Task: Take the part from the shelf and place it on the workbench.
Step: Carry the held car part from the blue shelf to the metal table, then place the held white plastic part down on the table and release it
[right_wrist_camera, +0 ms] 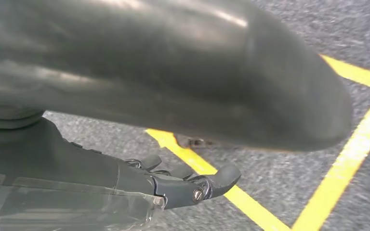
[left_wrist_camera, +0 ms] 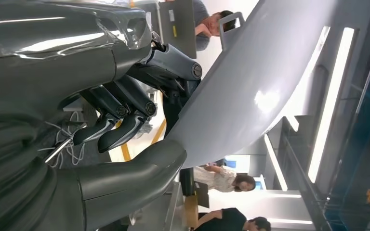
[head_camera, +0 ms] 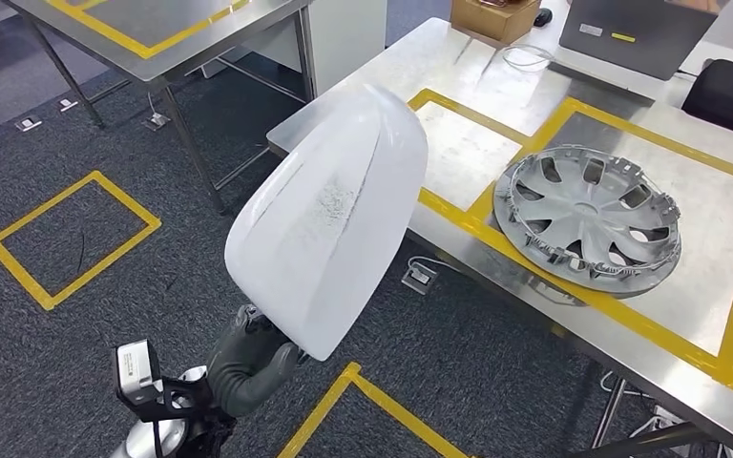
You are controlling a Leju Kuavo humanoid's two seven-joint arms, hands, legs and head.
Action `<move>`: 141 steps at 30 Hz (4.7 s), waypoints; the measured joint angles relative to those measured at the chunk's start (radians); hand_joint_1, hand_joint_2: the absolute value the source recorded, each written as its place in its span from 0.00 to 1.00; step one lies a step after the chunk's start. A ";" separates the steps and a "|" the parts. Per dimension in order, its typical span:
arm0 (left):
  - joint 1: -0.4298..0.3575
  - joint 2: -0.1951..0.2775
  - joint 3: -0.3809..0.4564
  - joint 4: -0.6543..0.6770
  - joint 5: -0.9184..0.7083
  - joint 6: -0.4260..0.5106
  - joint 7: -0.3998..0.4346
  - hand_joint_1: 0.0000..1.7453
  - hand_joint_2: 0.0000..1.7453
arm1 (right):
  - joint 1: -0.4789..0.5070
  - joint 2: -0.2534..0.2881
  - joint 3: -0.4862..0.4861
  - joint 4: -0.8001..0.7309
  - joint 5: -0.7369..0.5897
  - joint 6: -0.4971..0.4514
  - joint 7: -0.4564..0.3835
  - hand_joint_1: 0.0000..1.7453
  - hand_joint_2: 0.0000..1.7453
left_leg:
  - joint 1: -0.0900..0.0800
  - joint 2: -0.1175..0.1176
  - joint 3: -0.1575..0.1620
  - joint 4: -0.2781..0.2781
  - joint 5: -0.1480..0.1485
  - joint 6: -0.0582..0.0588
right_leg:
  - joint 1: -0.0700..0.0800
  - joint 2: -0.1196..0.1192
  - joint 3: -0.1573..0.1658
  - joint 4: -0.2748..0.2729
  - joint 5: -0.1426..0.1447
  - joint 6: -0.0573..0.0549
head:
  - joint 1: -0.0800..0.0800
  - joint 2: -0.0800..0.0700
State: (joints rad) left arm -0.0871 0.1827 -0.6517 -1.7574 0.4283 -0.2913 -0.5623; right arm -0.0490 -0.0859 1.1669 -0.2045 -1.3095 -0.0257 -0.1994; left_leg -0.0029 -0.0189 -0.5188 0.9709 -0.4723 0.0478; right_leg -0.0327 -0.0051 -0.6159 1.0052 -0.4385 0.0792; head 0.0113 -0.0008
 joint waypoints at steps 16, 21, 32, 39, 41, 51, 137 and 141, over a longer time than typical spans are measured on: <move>0.004 0.006 0.012 -0.004 -0.004 0.003 -0.002 1.00 1.00 | 0.001 0.007 0.000 -0.003 0.006 0.002 -0.004 0.00 0.00 | -0.016 0.008 -0.151 0.049 0.091 0.017 | 0.029 0.018 0.146 -0.033 -0.086 -0.078 | -0.005 0.000; 0.006 0.007 0.016 -0.013 -0.009 0.005 -0.003 1.00 1.00 | -0.001 0.007 0.000 -0.006 0.010 0.004 -0.011 0.00 0.00 | -0.013 0.004 -0.092 -0.006 0.087 0.029 | 0.032 0.016 0.148 0.013 -0.094 -0.053 | -0.005 0.000; 0.018 0.005 0.017 -0.016 -0.023 0.012 -0.001 1.00 1.00 | 0.001 0.001 0.001 -0.006 0.016 0.006 -0.012 0.00 0.00 | -0.009 -0.005 0.022 0.005 -0.023 -0.003 | 0.011 0.003 -0.011 -0.010 0.026 -0.024 | -0.004 0.000; 0.022 0.007 0.027 -0.028 -0.027 0.010 0.002 1.00 1.00 | -0.001 0.001 0.000 -0.006 0.013 0.020 -0.010 0.00 0.00 | 0.004 0.015 -0.098 0.233 -0.122 -0.040 | 0.013 0.021 0.026 -0.011 0.008 -0.084 | -0.008 0.000; 0.022 0.008 0.030 -0.028 -0.027 0.008 0.002 1.00 1.00 | 0.000 0.001 0.000 -0.006 0.014 0.023 -0.009 0.00 0.00 | 0.006 0.017 -0.167 0.312 -0.137 -0.040 | 0.018 0.033 0.036 -0.011 -0.001 -0.088 | -0.008 0.000; 0.020 0.012 0.040 -0.037 -0.030 0.004 0.003 1.00 1.00 | 0.000 0.006 0.000 -0.006 0.014 0.025 -0.008 0.00 0.00 | -0.010 -0.005 -0.068 -0.001 0.064 0.021 | 0.026 0.069 0.053 -0.007 -0.028 -0.069 | -0.007 0.000; -0.561 -0.155 -0.049 1.085 -1.425 0.934 0.434 1.00 1.00 | 0.042 0.012 -0.066 0.057 -0.004 0.051 -0.029 0.00 0.00 | 0.010 0.017 -0.106 0.129 0.011 -0.027 | 0.013 0.015 0.043 -0.020 0.003 -0.069 | -0.016 0.000; -0.610 -0.157 -0.094 1.183 -1.492 0.926 0.467 1.00 1.00 | 0.044 -0.005 -0.066 0.029 0.006 0.052 -0.028 0.00 0.00 | -0.002 0.019 -0.063 0.029 0.028 -0.012 | 0.018 0.016 0.034 -0.021 0.009 -0.058 | -0.015 0.000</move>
State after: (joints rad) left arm -0.6976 0.0255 -0.7452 -0.5747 -1.0641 0.6344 -0.0957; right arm -0.0045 -0.0912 1.1014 -0.1753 -1.3039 0.0262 -0.2273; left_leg -0.0046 -0.0002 -0.5817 0.9997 -0.4443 0.0362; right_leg -0.0144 0.0108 -0.5816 0.9846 -0.4290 0.0213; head -0.0041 -0.0008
